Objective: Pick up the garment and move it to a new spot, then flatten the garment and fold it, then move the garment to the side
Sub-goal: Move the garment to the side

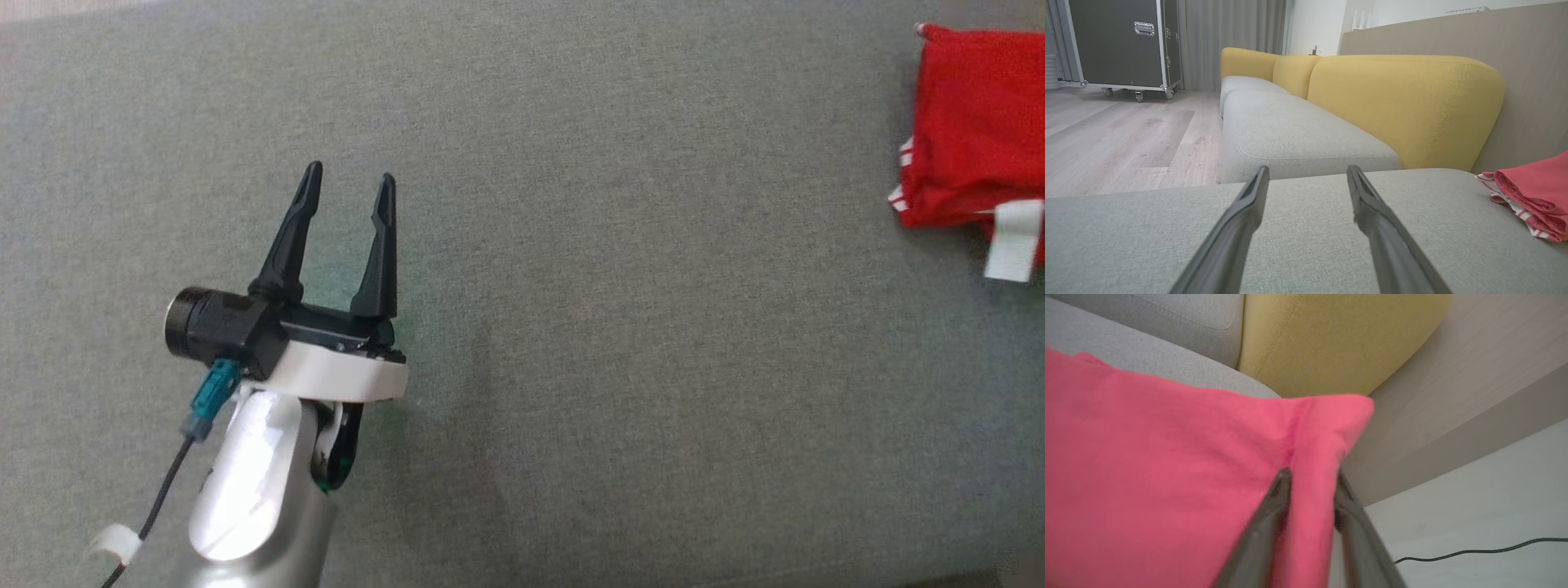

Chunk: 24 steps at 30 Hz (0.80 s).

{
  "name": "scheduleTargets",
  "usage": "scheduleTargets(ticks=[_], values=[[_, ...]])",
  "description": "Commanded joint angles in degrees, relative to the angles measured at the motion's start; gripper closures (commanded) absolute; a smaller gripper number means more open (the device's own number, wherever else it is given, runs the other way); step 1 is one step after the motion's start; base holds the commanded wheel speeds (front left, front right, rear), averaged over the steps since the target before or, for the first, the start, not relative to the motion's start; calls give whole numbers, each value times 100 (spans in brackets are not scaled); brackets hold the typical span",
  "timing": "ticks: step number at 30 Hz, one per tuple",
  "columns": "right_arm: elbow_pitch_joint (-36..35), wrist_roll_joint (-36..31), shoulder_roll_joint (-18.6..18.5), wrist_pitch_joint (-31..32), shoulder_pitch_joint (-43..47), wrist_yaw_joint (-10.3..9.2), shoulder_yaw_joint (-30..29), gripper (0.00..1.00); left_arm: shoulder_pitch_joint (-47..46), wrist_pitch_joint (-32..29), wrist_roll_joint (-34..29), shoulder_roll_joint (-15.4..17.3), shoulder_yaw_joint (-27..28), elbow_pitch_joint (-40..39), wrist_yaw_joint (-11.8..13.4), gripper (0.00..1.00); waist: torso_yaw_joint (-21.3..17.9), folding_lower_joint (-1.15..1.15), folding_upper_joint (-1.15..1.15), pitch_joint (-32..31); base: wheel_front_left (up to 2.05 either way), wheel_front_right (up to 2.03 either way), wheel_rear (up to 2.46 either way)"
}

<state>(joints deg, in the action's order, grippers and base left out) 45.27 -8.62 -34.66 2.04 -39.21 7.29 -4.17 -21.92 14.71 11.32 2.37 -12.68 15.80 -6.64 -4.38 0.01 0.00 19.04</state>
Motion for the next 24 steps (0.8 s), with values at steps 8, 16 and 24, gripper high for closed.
scheduleTargets(ticks=[8, 16, 24], values=[[-545, -267, 260, -155, 119, 20, -202, 0, -88, 29, 6, 51, 242, -81, -55, 0, -29, -1, 0, -202, 0, 0, 0], [-1229, -43, 1011, -367, 210, 20, -249, 0, 172, 29, 147, 51, 384, -74, 4, 0, 1, -1, 0, -862, 0, 0, 0], [-2234, 534, 2246, -856, 701, 20, -73, 0, 662, 29, 493, 51, 706, -203, 3, 0, 65, -1, 0, -1581, 0, 0, 0]])
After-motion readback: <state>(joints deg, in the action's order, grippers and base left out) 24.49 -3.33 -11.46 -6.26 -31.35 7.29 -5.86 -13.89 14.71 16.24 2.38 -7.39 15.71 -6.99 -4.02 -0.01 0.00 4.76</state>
